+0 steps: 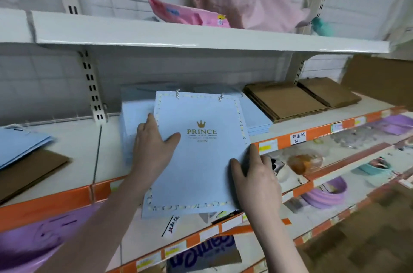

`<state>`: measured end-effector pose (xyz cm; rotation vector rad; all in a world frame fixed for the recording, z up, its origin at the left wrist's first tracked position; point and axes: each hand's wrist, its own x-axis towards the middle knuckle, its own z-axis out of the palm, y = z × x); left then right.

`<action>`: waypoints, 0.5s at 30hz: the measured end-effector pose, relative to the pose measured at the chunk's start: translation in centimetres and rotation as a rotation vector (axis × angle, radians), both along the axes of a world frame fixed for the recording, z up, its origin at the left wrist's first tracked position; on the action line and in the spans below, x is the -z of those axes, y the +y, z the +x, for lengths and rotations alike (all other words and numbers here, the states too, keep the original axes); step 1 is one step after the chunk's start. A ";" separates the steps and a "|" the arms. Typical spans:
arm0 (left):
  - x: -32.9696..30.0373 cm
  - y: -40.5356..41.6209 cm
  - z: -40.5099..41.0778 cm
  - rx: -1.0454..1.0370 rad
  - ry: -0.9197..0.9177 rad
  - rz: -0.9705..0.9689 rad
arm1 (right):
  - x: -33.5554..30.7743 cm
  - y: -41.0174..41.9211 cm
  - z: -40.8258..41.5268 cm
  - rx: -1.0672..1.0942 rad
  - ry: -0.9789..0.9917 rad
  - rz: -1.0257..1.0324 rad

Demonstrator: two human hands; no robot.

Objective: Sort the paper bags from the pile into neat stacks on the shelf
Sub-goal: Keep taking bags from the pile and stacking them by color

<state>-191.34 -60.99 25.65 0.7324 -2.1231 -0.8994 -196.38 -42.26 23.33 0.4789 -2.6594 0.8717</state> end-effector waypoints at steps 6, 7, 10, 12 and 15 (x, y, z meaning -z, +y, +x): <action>-0.1 0.2 -8.9 0.020 -0.036 -0.005 | 0.0 0.3 -8.3 0.048 -0.030 0.006; 0.1 0.0 -10.4 0.024 -0.039 -0.001 | -0.1 0.1 -9.7 0.053 -0.026 0.012; 0.0 -0.9 -15.0 0.015 -0.042 -0.002 | -0.8 -0.6 -13.9 0.041 -0.018 0.021; -0.4 -1.4 -17.5 0.014 -0.060 0.009 | -1.3 -1.2 -16.7 0.018 -0.021 0.035; -1.0 -2.2 -20.9 0.026 -0.061 -0.014 | -2.1 -2.4 -20.8 0.003 -0.014 0.026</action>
